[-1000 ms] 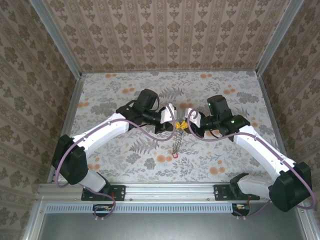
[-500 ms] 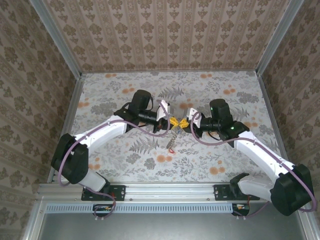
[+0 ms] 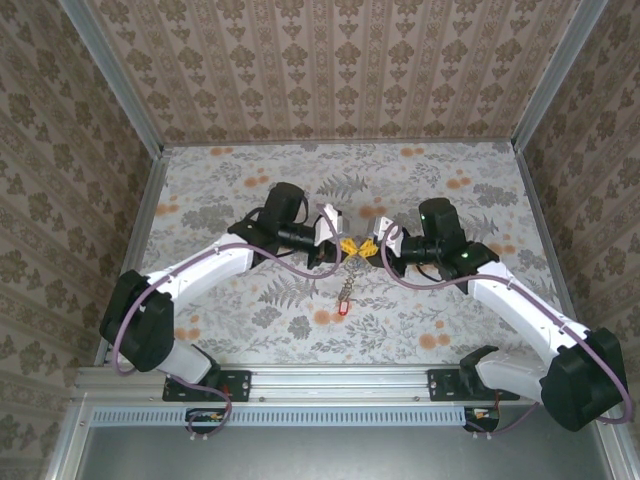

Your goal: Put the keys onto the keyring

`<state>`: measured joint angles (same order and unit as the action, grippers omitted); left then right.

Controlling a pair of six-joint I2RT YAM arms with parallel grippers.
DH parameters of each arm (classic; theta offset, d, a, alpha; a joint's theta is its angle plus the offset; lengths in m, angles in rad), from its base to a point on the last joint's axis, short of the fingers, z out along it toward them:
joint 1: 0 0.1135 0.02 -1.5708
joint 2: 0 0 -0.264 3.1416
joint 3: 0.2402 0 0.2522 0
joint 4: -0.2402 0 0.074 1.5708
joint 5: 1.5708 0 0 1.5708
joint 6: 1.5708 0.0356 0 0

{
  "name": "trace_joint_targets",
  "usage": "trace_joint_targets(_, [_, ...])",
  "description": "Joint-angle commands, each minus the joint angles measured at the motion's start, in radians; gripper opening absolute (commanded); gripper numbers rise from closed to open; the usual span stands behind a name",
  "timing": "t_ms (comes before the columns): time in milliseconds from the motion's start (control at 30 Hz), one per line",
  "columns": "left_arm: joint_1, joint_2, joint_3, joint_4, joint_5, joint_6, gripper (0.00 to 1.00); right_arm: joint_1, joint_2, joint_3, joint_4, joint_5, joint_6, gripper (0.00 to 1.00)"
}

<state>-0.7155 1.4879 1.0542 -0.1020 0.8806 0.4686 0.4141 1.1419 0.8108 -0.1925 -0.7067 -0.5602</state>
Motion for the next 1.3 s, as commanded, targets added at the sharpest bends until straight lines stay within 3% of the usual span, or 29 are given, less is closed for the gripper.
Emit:
trace_joint_targets(0, [-0.015, -0.023, 0.045, -0.093, -0.067, 0.077, 0.11, -0.001, 0.004, 0.063, -0.061, -0.009, -0.060, 0.00])
trace_joint_targets(233, [-0.017, -0.020, 0.057, -0.118, -0.113, 0.095, 0.20, 0.002, 0.009, 0.086, -0.100, -0.006, -0.088, 0.00])
trace_joint_targets(967, [-0.042, 0.018, 0.122, -0.207, -0.139, 0.137, 0.26, 0.019, 0.005, 0.116, -0.137, -0.010, -0.108, 0.00])
trace_joint_targets(1167, [-0.045, 0.028, 0.140, -0.215, -0.147, 0.144, 0.21, 0.022, 0.009, 0.118, -0.134, -0.009, -0.107, 0.00])
trace_joint_targets(1267, [-0.047, 0.035, 0.150, -0.228, -0.143, 0.148, 0.11, 0.025, 0.007, 0.122, -0.136, -0.008, -0.107, 0.00])
